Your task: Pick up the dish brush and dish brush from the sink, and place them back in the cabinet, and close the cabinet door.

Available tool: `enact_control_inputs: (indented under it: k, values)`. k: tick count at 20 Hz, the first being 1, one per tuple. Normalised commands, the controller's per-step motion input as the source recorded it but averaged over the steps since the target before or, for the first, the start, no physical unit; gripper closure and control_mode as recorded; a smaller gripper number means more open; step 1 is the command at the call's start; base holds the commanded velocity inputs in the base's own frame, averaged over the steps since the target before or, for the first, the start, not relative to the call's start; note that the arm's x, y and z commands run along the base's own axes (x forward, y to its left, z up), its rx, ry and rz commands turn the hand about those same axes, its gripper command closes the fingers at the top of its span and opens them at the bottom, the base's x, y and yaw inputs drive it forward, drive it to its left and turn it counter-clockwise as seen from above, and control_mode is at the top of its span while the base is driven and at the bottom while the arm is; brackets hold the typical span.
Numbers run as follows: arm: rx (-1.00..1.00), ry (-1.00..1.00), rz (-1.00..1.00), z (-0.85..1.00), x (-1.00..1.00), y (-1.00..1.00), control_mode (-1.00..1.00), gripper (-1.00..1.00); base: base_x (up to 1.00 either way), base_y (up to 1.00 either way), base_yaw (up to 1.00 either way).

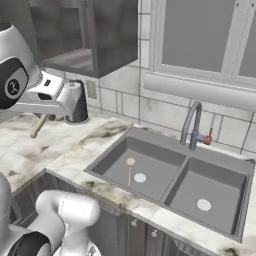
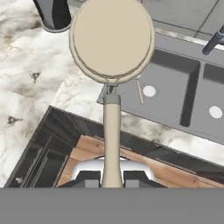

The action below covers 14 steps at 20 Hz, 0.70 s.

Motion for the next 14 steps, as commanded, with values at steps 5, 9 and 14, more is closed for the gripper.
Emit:
enact_control_inputs:
  k: [5,9,14]
  values:
    - [0.00,0.00,0.00,0.00,0.00,0.00,1.00,1.00,0.00,0.03,0.36]
    - [0.00,0.00,0.00,0.00,0.00,0.00,1.00,1.00,0.00,0.29,0.15]
    - [0.00,0.00,0.00,0.00,0.00,0.00,1.00,1.00,0.11,0.56,0.04]
